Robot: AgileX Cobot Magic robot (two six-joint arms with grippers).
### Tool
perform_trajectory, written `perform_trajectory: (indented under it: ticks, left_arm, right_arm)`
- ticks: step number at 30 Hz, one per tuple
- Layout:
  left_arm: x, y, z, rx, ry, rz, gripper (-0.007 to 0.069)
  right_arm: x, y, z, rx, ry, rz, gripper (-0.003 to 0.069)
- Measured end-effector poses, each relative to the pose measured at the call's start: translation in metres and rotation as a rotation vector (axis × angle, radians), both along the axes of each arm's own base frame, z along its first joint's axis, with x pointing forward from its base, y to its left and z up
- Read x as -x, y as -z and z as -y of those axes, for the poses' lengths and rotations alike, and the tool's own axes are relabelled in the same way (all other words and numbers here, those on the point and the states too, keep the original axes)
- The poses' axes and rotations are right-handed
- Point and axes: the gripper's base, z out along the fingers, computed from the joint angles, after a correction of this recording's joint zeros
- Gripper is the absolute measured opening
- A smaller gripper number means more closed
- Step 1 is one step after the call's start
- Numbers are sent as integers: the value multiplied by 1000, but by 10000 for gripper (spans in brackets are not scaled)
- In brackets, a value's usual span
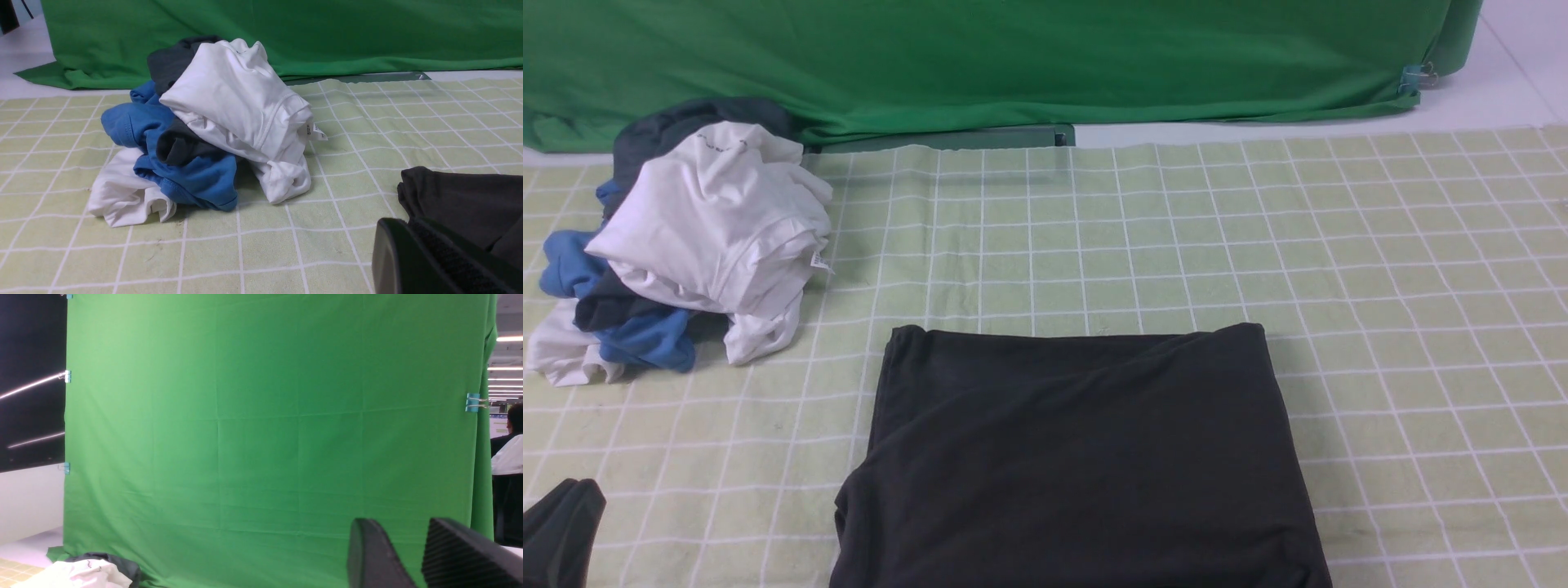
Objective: Fold a long-sleeved shirt over a green coffee tablecloth.
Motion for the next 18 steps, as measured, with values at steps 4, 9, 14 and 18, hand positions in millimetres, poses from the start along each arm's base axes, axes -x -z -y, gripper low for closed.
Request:
perform_trajectory:
  ticks: [4,9,14,18]
  left_arm:
    - [0,0,0,-2,0,0,16]
    - [0,0,0,-3,1,0,16]
    - [0,0,0,-3,1,0,16]
    - [0,0,0,-3,1,0,16]
  right_arm:
    - [0,0,0,1,0,0,214]
    - [0,1,-3,60,-9,21,221]
    - [-2,8,-11,132,-59,43,231]
    - [-4,12,-14,123,-77,33,235]
